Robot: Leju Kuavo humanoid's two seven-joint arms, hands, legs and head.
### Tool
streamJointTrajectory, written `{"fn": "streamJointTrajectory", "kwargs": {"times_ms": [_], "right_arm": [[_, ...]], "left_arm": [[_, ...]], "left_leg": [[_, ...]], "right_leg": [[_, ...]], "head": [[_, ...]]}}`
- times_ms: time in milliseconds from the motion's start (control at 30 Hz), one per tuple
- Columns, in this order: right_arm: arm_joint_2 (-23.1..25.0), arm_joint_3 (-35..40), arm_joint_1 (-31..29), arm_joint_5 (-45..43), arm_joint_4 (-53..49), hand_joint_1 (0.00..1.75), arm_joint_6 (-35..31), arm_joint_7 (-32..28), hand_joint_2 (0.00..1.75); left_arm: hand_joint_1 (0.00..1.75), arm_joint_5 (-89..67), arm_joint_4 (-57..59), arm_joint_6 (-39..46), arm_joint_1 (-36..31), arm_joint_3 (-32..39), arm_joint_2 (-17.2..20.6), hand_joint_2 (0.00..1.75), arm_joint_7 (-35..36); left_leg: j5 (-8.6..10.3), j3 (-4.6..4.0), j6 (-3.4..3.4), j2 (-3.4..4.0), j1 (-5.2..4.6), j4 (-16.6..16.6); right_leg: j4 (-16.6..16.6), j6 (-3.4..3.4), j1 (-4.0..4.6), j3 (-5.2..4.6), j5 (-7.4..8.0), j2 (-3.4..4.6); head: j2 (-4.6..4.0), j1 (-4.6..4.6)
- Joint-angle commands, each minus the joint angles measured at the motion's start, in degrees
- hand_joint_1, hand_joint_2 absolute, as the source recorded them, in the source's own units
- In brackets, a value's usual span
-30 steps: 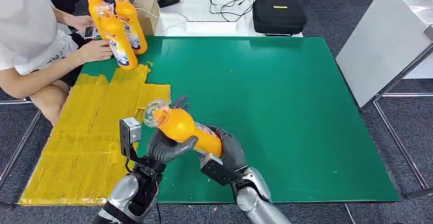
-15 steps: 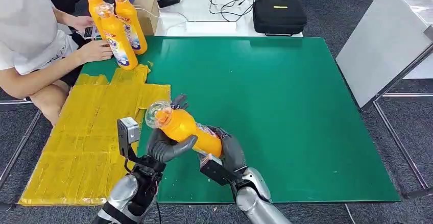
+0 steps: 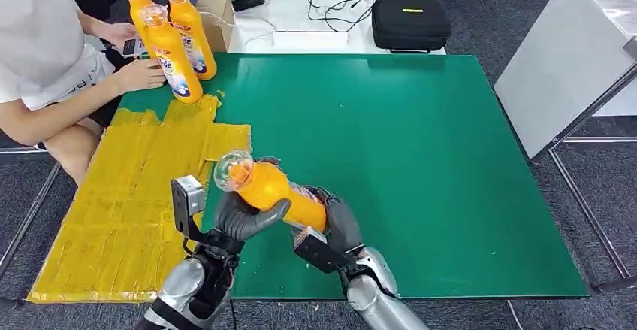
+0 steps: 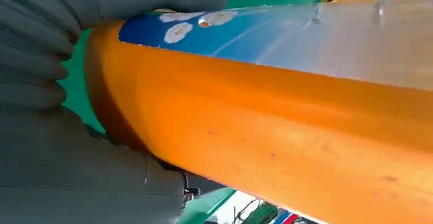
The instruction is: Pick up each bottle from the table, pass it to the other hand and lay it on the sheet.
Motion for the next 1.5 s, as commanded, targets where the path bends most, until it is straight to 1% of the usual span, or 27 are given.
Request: {"fn": "streamJointTrajectory", "kwargs": {"times_ms": [33,133,200,233,267,300,333,400,433,500,533,600,633,700,733,767,833,900,967,1033,1067,1133,1167,1233,1300,1433,1500], "right_arm": [[-0.35,1.86,-2.25,-0.36,3.97,1.75,0.38,-0.18,1.75],[-0.80,1.52,-1.72,-0.33,3.24,1.75,0.18,-0.16,1.75],[-1.00,0.90,-1.29,-0.71,2.71,1.75,0.17,-0.22,1.75],[-0.93,0.44,-1.15,-1.21,2.42,1.69,0.18,-0.38,1.75],[-0.87,0.16,-1.05,-1.61,2.16,0.61,0.26,-0.56,1.75],[-0.89,-0.67,-0.59,-2.81,0.92,0.00,0.71,-1.13,1.75],[-1.00,-1.20,-0.21,-3.48,-0.08,0.00,1.04,-1.33,1.75],[-1.50,-2.70,1.11,-5.30,-3.43,0.00,1.98,-1.65,1.75],[-1.85,-3.03,1.61,-5.45,-4.90,0.00,2.53,-1.55,1.75],[-2.02,-3.17,1.85,-5.48,-5.64,0.00,3.03,-1.29,1.75],[-2.02,-3.17,1.85,-5.48,-5.64,0.00,3.03,-1.29,1.75],[-1.67,-4.72,2.74,-7.07,-7.20,0.00,2.87,-1.51,1.75],[-1.90,-5.39,3.59,-7.96,-9.21,0.00,2.99,-1.79,1.75],[-2.31,-7.37,6.30,-10.23,-15.98,0.00,4.26,-1.39,1.75],[-2.55,-7.87,7.43,-10.12,-19.05,0.00,4.42,-0.98,1.75],[-3.01,-8.16,8.77,-9.77,-23.07,0.00,4.48,-0.56,1.75],[-3.47,-8.77,11.19,-9.01,-29.14,0.00,4.64,-0.20,1.75],[-4.17,-9.37,13.65,-9.30,-34.98,0.00,5.82,0.32,1.75],[-5.16,-9.85,14.76,-10.56,-38.31,0.00,8.86,0.79,1.75],[-5.19,-10.59,15.11,-10.79,-39.88,0.00,9.93,0.27,1.75],[-5.13,-10.88,15.23,-10.81,-40.73,0.00,10.17,0.05,1.75],[-4.90,-11.92,15.83,-10.87,-42.71,0.00,10.00,-0.27,1.75],[-4.90,-12.30,16.12,-11.01,-43.55,0.00,9.95,-0.55,1.75],[-4.93,-13.11,16.57,-12.37,-44.68,0.00,10.78,-0.68,1.75],[-4.92,-13.81,16.67,-13.13,-44.83,0.00,11.41,-0.62,1.75],[-4.87,-14.20,16.33,-14.14,-44.30,0.00,12.05,-0.84,1.75],[-4.92,-14.45,16.15,-14.11,-44.25,0.00,11.76,-0.98,1.75]], "left_arm": [[1.75,-1.37,1.01,-1.07,-2.31,-4.39,0.97,1.75,-0.84],[1.75,-2.07,1.44,-1.62,-2.70,-4.83,0.95,1.75,-0.91],[1.75,-2.50,1.39,-1.70,-2.88,-5.01,0.93,1.75,-1.08],[1.75,-3.29,1.15,-1.24,-2.98,-4.94,1.13,1.75,-1.51],[1.75,-3.89,0.99,-0.90,-3.06,-4.93,1.29,1.75,-1.76],[1.75,-9.25,0.51,2.22,-3.71,-5.34,2.22,1.75,-3.01],[1.75,-13.97,0.10,5.58,-4.20,-5.35,2.92,1.75,-4.04],[1.75,-19.50,-1.41,9.32,-4.83,-4.07,4.20,1.75,-4.55],[1.75,-19.64,-2.08,8.92,-4.86,-3.02,4.50,1.75,-4.15],[1.75,-19.69,-2.40,8.23,-4.86,-2.30,4.63,1.75,-3.84],[1.75,-19.69,-2.40,8.23,-4.86,-2.30,4.63,1.75,-3.84],[1.75,-22.54,-2.68,10.95,-4.81,-1.15,5.06,1.75,-3.66],[1.75,-23.33,-3.24,11.84,-4.84,-0.09,5.67,1.75,-3.64],[1.75,-32.84,-3.88,16.41,-5.45,2.39,7.85,1.75,-2.24],[1.75,-34.70,-4.38,15.53,-5.52,3.52,8.50,1.75,-1.16],[1.75,-35.08,-4.84,12.94,-5.82,5.15,10.37,1.75,0.27],[1.75,-49.37,-4.30,17.64,-6.31,8.73,12.43,1.75,3.16],[1.75,-62.43,-0.93,19.26,-8.13,12.13,14.04,1.75,8.16],[1.75,-83.45,5.19,23.77,-10.40,13.83,14.82,1.75,15.08],[1.75,-99.21,11.56,24.21,-12.23,14.08,15.33,1.75,21.66],[1.75,-103.03,16.33,22.47,-13.51,14.09,15.21,1.75,23.81],[1.75,-98.90,24.87,15.01,-17.04,14.16,14.51,1.75,23.56],[1.75,-98.01,28.09,13.75,-18.46,13.98,14.33,1.75,23.96],[1.75,-99.71,33.68,13.17,-20.40,13.86,13.75,1.75,27.07],[1.75,-99.23,38.63,13.43,-21.11,14.13,13.24,1.75,26.85],[1.75,-98.76,42.27,12.52,-21.27,14.25,13.34,1.75,26.95],[1.75,-95.56,45.67,11.84,-21.31,15.80,13.01,1.75,24.81]], "left_leg": [[-0.03,0.08,-0.06,0.04,0.02,0.00],[-0.13,0.25,-0.12,0.10,0.06,0.05],[-0.05,0.14,-0.08,0.00,0.03,0.01],[-0.10,0.22,-0.11,0.01,0.05,0.04],[-0.08,0.18,-0.09,0.02,0.04,0.03],[-0.05,0.13,-0.07,0.01,0.02,0.01],[-0.13,0.22,-0.12,0.05,0.06,0.07],[-0.03,0.07,-0.08,-0.03,0.01,0.02],[-0.12,0.21,-0.14,0.01,0.07,0.09],[-0.03,0.06,-0.09,0.01,0.03,0.03],[-0.11,0.19,-0.13,0.04,0.04,0.06],[-0.04,0.11,-0.08,0.07,0.02,0.00],[-0.10,0.18,-0.12,0.09,0.05,0.05],[-0.04,0.07,-0.08,0.03,0.02,0.02],[-0.12,0.16,-0.14,0.07,0.05,0.08],[-0.07,0.09,-0.10,0.08,0.02,0.05],[-0.12,0.14,-0.15,0.15,0.04,0.09],[-0.02,0.02,-0.09,0.02,0.03,0.02],[-0.05,0.09,-0.12,0.05,0.05,0.04],[-0.05,0.16,-0.14,0.02,0.06,0.02],[-0.02,0.16,-0.11,0.02,0.05,-0.02],[-0.02,0.24,-0.12,-0.04,0.04,-0.03],[0.00,0.20,-0.10,-0.04,0.04,-0.04],[0.01,0.20,-0.12,-0.10,0.06,-0.01],[0.02,0.24,-0.15,-0.08,0.06,-0.01],[-0.01,0.26,-0.13,0.03,0.04,-0.01],[-0.05,0.29,-0.16,0.08,0.06,0.01]], "right_leg": [[-0.02,-0.02,0.03,0.10,-0.03,-0.04],[-0.02,-0.04,0.08,0.31,-0.12,-0.05],[-0.02,-0.02,0.04,0.18,-0.07,-0.10],[-0.03,-0.03,0.07,0.29,-0.12,-0.13],[-0.02,-0.02,0.05,0.23,-0.09,-0.11],[-0.02,-0.02,0.03,0.16,-0.07,-0.09],[0.00,-0.03,0.08,0.28,-0.13,-0.11],[0.01,-0.02,0.02,0.10,-0.07,-0.12],[0.02,-0.05,0.09,0.28,-0.15,-0.16],[0.01,-0.03,0.04,0.08,-0.06,-0.10],[0.03,-0.05,0.06,0.23,-0.13,-0.10],[-0.01,-0.03,0.03,0.12,-0.04,-0.03],[0.01,-0.04,0.07,0.21,-0.09,-0.05],[0.02,-0.03,0.03,0.09,-0.06,-0.06],[0.05,-0.05,0.07,0.20,-0.13,-0.07],[0.05,-0.04,0.03,0.09,-0.08,-0.03],[0.10,-0.07,0.06,0.13,-0.13,-0.01],[0.05,-0.04,0.03,0.02,-0.05,-0.06],[0.07,-0.06,0.06,0.08,-0.09,-0.08],[0.06,-0.06,0.06,0.15,-0.11,-0.16],[0.02,-0.05,0.04,0.13,-0.08,-0.16],[0.00,-0.05,0.03,0.23,-0.11,-0.20],[0.00,-0.05,0.02,0.18,-0.08,-0.18],[0.00,-0.05,0.04,0.21,-0.10,-0.25],[0.00,-0.06,0.04,0.25,-0.11,-0.25],[-0.03,-0.04,0.03,0.28,-0.08,-0.13],[-0.02,-0.06,0.05,0.31,-0.10,-0.10]], "head": [[0.00,0.00],[0.00,0.00],[0.00,0.00],[0.00,0.00],[0.00,0.00],[0.00,0.00],[0.00,0.00],[0.00,-0.02],[0.00,0.00],[0.00,0.00],[0.00,0.00],[0.00,-0.02],[0.00,0.00],[0.00,0.00],[0.00,0.00],[0.00,0.00],[0.00,0.00],[0.00,0.00],[0.00,0.00],[0.00,-0.02],[0.00,0.00],[0.00,0.02],[0.00,0.00],[0.00,0.00],[0.00,0.00],[0.00,0.02],[0.00,0.02]]}}
